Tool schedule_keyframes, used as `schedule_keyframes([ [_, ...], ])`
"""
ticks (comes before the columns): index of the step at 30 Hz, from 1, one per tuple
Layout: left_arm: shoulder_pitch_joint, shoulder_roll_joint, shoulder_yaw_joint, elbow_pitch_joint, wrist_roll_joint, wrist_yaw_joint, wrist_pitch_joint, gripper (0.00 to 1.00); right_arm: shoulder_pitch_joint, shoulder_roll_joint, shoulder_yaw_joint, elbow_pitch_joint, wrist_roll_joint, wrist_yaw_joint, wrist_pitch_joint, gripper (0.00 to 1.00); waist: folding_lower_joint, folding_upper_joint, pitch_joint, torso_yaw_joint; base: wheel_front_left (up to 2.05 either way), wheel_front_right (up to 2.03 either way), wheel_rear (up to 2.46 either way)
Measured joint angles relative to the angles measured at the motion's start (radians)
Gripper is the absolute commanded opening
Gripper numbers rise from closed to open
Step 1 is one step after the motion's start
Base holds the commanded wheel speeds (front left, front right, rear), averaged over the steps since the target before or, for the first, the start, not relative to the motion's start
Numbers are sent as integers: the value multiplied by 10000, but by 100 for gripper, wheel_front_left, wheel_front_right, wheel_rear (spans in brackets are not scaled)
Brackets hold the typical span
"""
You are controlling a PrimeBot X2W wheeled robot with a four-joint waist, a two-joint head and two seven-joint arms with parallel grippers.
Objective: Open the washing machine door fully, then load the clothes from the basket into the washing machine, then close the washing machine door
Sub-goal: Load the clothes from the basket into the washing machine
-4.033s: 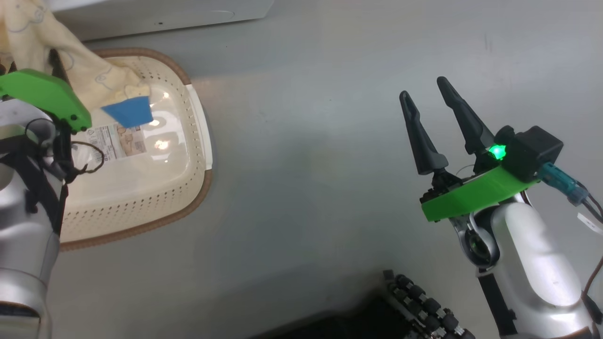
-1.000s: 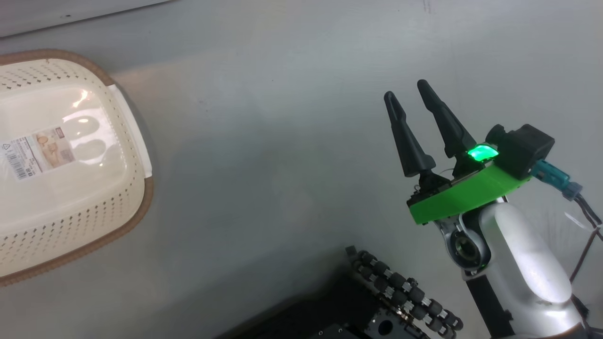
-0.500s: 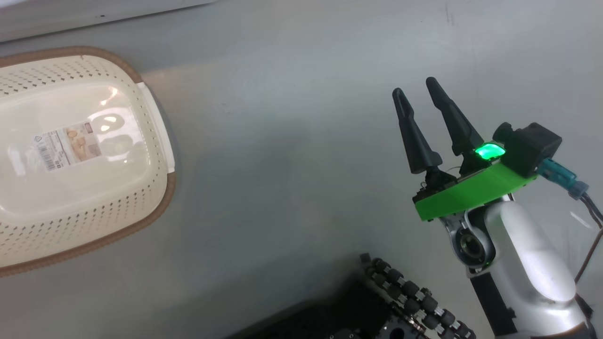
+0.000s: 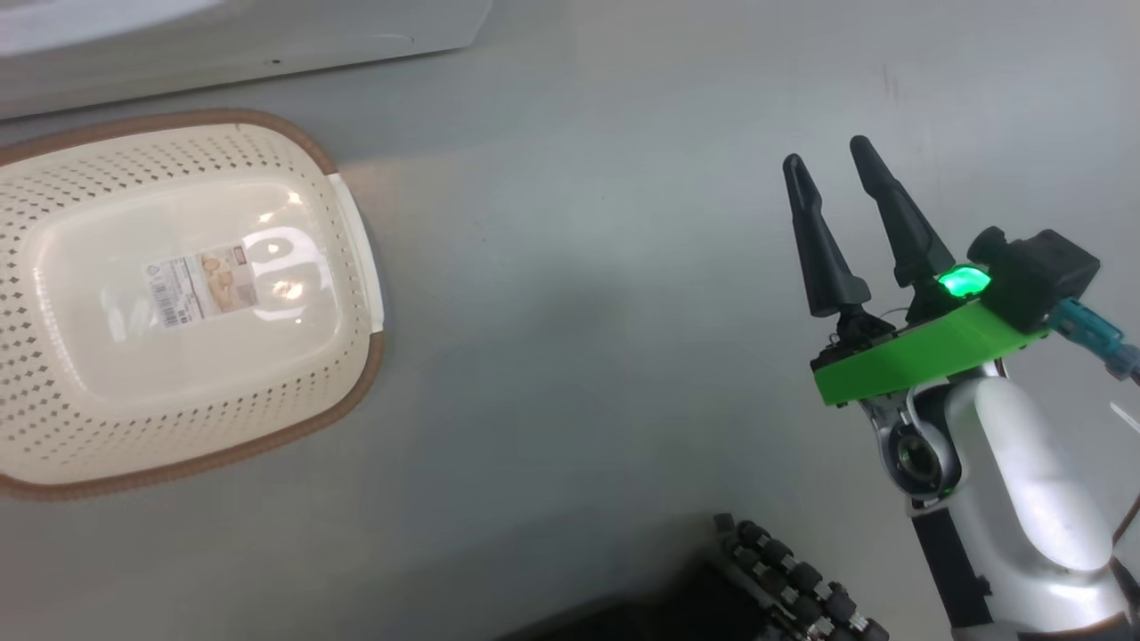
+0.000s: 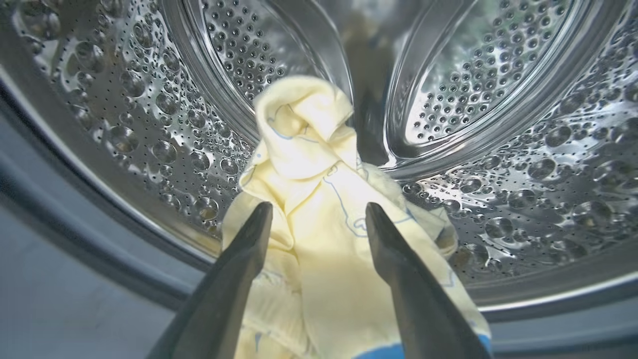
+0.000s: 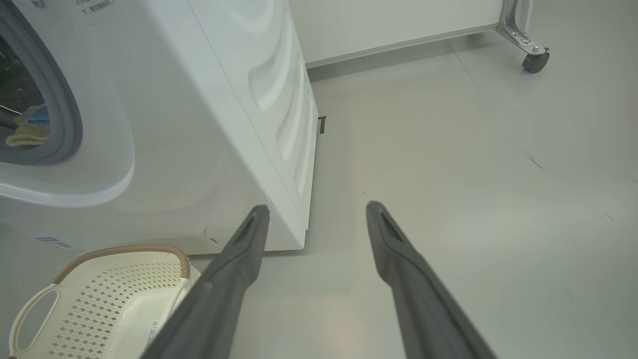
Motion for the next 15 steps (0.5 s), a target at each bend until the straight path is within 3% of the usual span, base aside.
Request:
schedule_keyframes([
  [8, 2476, -314, -17, -2500, -125, 842, -696, 100, 221, -2, -439, -44, -366, 0, 0, 100, 0, 0, -501, 524, 0, 0, 0],
  [15, 4140, -573, -339, -3975, -29, 924, -1014, 100, 523, -2, -662, -186, -397, 0, 0, 100, 0, 0, -1004, 873, 0, 0, 0],
])
